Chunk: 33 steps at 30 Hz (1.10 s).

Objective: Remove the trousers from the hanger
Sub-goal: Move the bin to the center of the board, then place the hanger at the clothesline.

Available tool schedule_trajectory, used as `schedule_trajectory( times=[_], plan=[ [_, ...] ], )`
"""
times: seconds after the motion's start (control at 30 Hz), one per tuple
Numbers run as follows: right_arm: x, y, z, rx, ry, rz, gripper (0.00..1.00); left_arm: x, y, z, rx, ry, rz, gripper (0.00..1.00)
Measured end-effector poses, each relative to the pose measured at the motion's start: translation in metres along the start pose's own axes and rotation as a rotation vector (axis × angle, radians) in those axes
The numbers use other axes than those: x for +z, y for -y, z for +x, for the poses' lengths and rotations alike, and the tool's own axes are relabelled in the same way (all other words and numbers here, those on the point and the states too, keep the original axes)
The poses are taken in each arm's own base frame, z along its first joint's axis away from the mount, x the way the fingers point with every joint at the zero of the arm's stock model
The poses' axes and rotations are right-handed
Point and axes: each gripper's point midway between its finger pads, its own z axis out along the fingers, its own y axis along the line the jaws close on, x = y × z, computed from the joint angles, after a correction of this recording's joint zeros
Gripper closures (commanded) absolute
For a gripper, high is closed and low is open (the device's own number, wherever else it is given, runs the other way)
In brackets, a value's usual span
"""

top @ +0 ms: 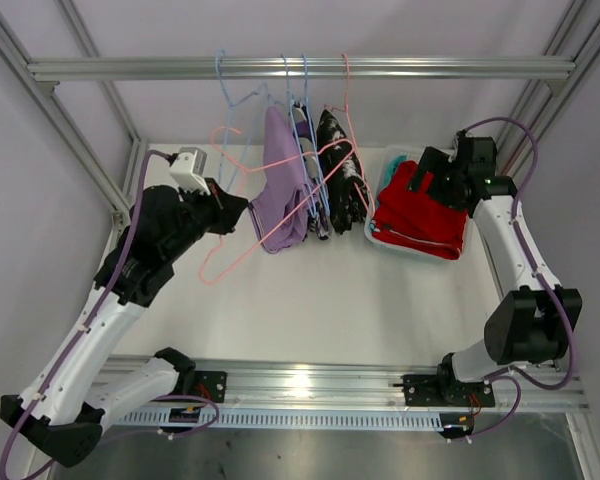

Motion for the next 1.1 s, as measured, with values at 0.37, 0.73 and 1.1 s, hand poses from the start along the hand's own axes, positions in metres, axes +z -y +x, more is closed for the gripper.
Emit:
schedule_trajectory(
  times=[0.37, 0.73, 1.1],
  plan=[
    [0.001, 0.005, 0.030, -0.007, -0.021, -0.042, 0.01, -0.040, -0.012, -0.001, 0.017, 0.056, -0.053, 0.98],
    [0.007, 0.008, 0.050, -0.011, -0.055, -0.069, 0.01, -0.044, -0.022, 0.024, 0.016, 0.018, -0.065, 0.98],
    [0.005, 0.006, 0.054, -0.025, -0.045, -0.090, 0.01, -0.032, -0.023, 0.045, 0.006, -0.058, -0.048, 1.00]
  ],
)
